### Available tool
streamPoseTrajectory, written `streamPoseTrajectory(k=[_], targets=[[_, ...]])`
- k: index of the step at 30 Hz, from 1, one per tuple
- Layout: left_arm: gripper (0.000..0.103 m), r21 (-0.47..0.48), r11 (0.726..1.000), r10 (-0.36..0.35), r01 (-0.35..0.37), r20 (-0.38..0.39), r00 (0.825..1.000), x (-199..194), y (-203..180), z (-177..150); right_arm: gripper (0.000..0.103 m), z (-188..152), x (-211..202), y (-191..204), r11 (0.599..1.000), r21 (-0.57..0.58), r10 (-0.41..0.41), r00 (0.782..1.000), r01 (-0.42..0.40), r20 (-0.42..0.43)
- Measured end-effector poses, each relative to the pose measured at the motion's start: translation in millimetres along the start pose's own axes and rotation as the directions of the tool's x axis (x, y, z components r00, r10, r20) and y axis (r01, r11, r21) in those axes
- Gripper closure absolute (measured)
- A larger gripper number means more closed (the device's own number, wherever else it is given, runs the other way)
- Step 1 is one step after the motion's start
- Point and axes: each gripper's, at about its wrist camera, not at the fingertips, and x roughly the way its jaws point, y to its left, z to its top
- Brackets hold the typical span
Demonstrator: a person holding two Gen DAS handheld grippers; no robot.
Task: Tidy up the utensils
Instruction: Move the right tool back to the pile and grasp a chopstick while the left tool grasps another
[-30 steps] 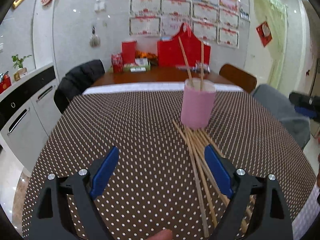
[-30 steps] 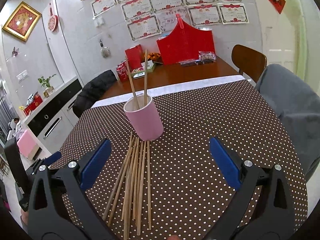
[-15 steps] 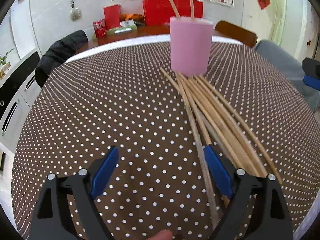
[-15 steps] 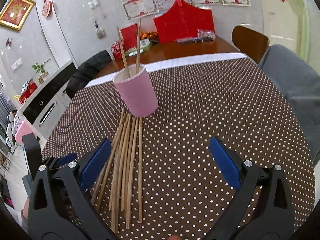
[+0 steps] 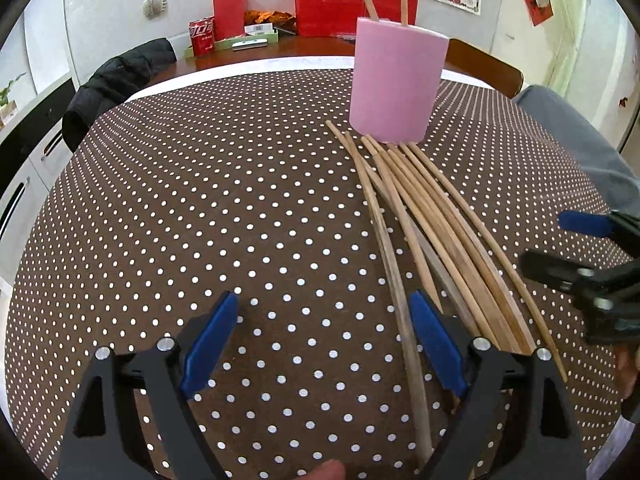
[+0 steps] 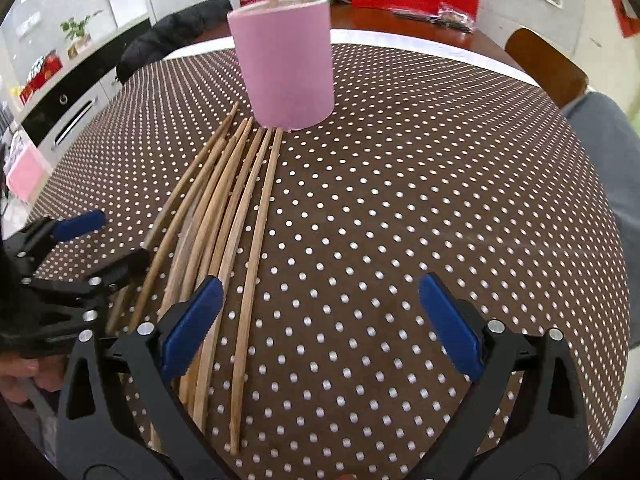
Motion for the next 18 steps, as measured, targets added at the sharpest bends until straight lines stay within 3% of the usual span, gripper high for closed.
streamPoseTrajectory(k=[1,9,11,18], targets=[[0.017,-0.003,1.0,-0.004,0.004,0.001,1.0,0,1,0,0.023,2,4,0,1.0,-0.004,-0.004,1.0,0.004,-0.012],[0.017,-0.003,1.0,-0.005,0.005,0.002,1.0,-1,1,-1,0.049,16,17,17,0.996,-0.086,-0.008,1.0,0.006,-0.023],[0.017,-0.003,1.0,-0.004,0.004,0.002,1.0,-1,1,-1,0.068,22,19,15,0.997,-0.08,-0.016,1.0,0.014,-0.024],[0.017,0.047,0.997,0.058,-0.057,-0.015,0.998,8,-6,7,0.071,32,24,12,0.997,-0.07,0.015,0.999,-0.018,-0.03]])
